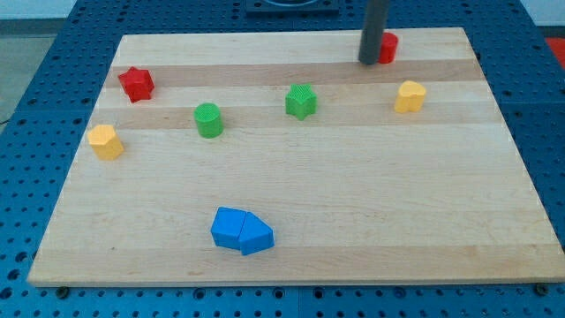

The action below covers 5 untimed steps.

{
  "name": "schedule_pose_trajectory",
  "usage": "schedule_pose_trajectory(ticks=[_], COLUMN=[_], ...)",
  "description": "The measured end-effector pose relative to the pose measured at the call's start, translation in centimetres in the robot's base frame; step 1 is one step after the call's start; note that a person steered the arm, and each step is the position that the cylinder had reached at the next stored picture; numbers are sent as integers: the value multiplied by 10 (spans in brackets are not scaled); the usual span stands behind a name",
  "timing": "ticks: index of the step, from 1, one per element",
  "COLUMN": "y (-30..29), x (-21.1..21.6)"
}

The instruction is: Move your arm to the top left

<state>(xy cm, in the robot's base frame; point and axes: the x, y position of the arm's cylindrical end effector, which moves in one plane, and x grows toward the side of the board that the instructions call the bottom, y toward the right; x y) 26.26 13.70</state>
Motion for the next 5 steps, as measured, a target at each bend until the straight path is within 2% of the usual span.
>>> schedule_pose_trajectory(ticks=[1, 2, 3, 5], y=[29, 19, -46, -187], x=[-18, -11, -10, -51])
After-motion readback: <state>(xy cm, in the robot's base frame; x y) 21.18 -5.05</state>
